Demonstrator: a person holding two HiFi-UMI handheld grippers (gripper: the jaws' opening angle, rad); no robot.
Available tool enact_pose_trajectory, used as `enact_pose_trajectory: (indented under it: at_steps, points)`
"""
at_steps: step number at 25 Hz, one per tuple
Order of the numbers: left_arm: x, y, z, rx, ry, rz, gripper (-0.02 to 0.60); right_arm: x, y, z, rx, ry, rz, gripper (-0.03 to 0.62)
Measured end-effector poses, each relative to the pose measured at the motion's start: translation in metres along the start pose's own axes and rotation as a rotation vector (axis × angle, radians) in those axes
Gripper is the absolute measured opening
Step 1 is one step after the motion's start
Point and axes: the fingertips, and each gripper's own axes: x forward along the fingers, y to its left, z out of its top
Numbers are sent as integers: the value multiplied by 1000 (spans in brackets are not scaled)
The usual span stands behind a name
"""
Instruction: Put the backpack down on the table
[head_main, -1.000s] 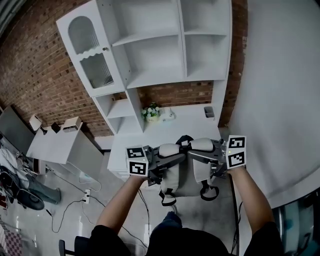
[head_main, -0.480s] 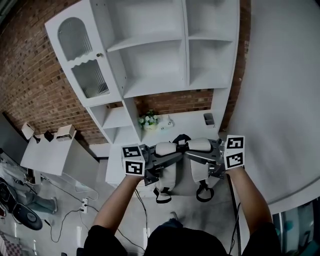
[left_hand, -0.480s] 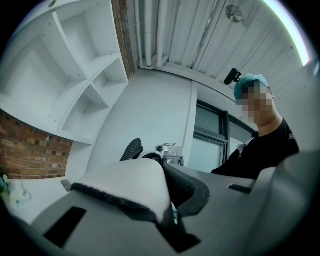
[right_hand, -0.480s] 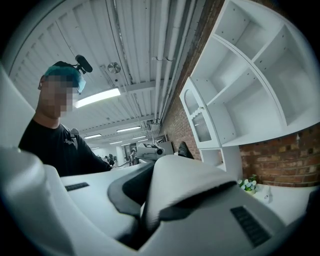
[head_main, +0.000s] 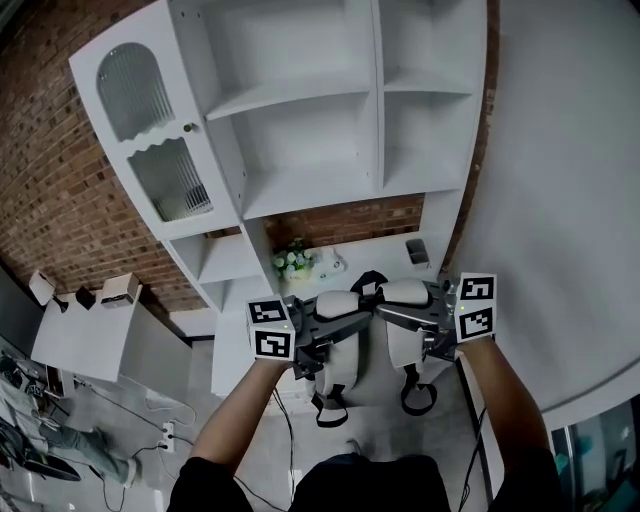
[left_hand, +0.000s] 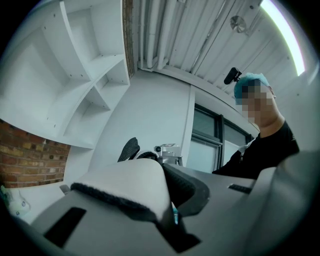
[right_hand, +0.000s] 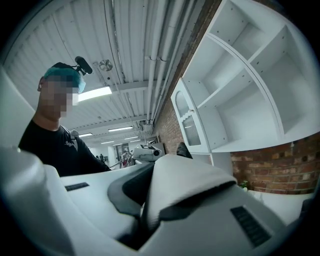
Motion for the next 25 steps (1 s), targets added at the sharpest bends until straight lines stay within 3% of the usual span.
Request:
enact_pose_trajectory:
  at_steps: [5,11,18,25]
  points:
    - [-1,14,10,16,-15,-31,49,3,-13,7,-20,0,-35,41]
    - [-9,44,16,-12,-25,-3,49,15,-39,11,-15,-27,-51,41]
    - [1,78,33,13,-27,21,49,11,-74,27,-48,-26,-31,41]
    - [5,117,44,15,-11,40,51,9,-111,36,-51,-27,65,43]
